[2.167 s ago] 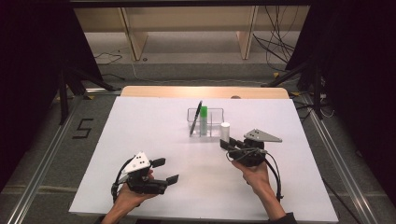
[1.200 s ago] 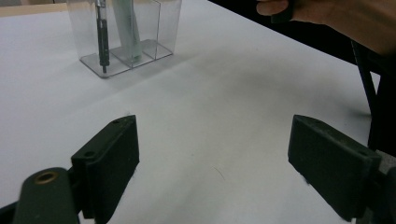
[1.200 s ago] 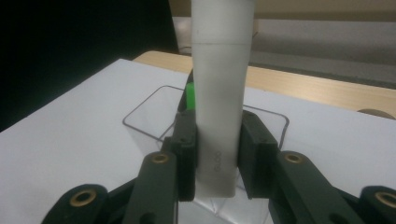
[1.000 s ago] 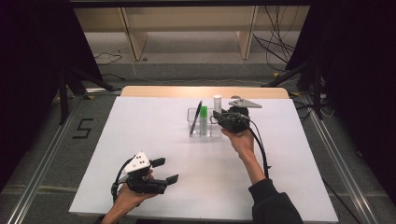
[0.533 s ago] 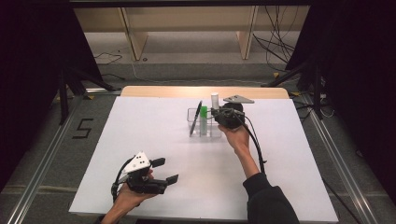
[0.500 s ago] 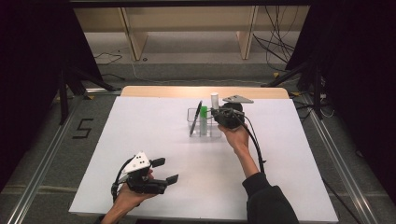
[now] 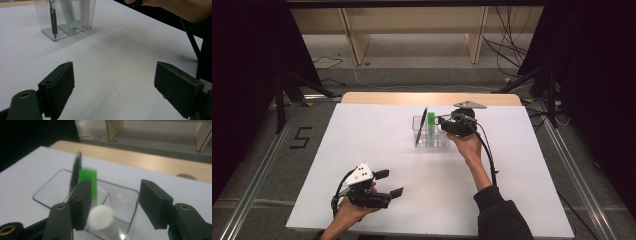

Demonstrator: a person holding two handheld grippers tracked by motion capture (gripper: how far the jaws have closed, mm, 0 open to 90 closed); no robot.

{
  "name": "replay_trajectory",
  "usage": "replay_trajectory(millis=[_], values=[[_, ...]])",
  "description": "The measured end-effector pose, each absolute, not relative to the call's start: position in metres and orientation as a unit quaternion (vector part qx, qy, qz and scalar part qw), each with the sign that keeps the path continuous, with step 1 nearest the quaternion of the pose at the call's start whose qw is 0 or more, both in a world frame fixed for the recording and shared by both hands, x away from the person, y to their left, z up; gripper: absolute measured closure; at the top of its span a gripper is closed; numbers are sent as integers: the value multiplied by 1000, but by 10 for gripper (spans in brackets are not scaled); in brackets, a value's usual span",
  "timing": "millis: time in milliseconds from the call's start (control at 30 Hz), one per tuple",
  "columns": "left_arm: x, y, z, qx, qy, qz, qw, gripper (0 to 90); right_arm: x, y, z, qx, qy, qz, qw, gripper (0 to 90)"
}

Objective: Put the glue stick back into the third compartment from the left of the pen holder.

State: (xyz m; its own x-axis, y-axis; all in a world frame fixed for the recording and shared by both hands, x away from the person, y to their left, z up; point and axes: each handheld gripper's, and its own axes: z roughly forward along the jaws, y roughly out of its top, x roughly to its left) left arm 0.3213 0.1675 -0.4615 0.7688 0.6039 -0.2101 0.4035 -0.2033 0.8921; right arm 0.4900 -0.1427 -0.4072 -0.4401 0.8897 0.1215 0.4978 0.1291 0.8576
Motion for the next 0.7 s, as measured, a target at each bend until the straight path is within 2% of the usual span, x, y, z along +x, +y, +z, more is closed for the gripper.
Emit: replay_trajectory(millis=[33,267,533,700], values=[[322,167,-462,770,327,93,539,161,483,-147,-398,478,712,465,223,407],[321,166,-461,771,326,93,539,161,472,-152,-386,465,715,472,222,384],[321,166,-462,771,327,91,538,161,450,-153,-390,445,732,479,193,345],[322,166,-462,771,328,91,538,161,423,-153,-395,421,743,493,168,319]])
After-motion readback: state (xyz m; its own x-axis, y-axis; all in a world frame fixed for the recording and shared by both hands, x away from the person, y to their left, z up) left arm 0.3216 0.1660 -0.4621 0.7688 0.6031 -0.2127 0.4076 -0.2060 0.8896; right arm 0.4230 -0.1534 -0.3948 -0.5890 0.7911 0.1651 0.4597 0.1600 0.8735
